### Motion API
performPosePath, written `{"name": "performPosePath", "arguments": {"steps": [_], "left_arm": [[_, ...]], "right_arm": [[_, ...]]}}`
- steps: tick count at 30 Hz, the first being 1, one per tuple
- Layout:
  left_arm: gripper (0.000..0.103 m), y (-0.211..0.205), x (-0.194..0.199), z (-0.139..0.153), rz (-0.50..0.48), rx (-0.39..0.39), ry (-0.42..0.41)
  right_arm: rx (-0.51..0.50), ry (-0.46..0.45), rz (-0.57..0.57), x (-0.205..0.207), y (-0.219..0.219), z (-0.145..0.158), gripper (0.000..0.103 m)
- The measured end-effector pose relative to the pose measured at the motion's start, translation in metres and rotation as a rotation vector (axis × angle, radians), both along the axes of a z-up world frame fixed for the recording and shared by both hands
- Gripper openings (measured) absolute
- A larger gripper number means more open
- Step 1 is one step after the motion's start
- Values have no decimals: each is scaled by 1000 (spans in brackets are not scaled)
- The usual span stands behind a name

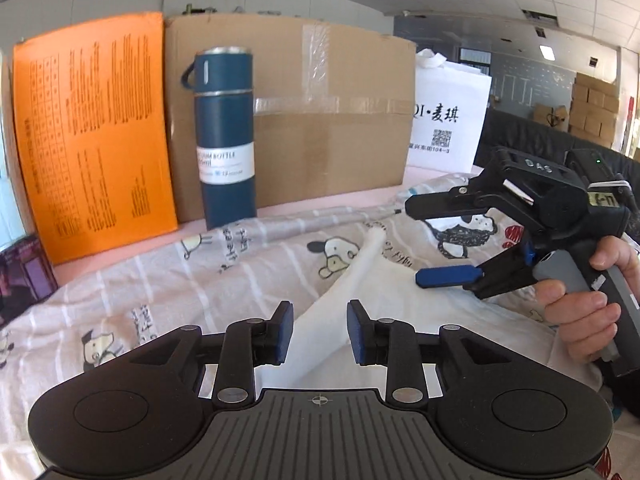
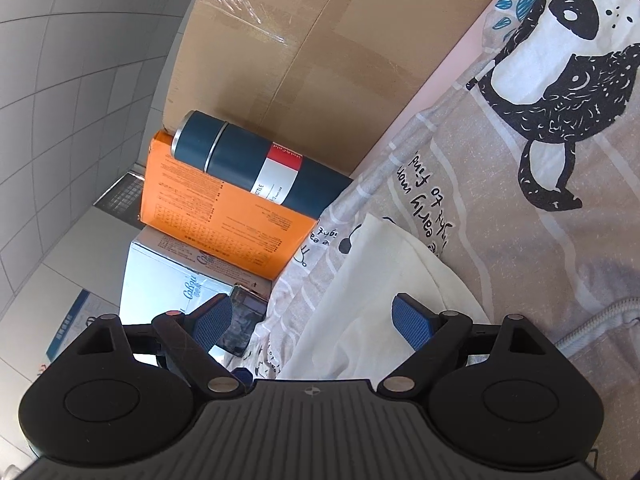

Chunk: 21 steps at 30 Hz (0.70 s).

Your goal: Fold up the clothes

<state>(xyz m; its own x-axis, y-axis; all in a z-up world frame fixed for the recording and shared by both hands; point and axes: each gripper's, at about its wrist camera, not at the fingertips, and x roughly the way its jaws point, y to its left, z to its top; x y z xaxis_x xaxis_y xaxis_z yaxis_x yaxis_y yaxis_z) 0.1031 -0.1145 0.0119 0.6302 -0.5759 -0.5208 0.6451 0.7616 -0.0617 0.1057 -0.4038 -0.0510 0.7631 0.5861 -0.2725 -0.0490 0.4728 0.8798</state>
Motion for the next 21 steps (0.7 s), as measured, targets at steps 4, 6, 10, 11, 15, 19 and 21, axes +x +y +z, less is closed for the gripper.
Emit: {"name": "performPosePath", "arguments": {"steps": [4, 6, 10, 11, 15, 19, 21], "left_arm": [[31, -3, 3, -18, -76, 9, 89], [31, -7, -2, -25, -112, 37, 102], [32, -8, -10, -35, -145, 38, 103], [32, -7, -9, -36, -146, 27, 108], [32, -1, -6, -37, -149, -13, 129], [32, 2, -4, -37, -150, -41, 144], [35, 4, -2, -38, -157, -63, 157]], "right_arm": [[-37, -5, 6, 3, 5, 0, 87], [-51, -7, 8, 5, 6, -1, 87], [-57, 32, -6, 13, 8, 2, 87], [-62, 47, -15, 16, 10, 5, 87], [-143, 118, -39, 34, 27, 19, 86], [-255, 201, -75, 53, 44, 27, 58], [-313, 236, -87, 58, 51, 25, 34]]}}
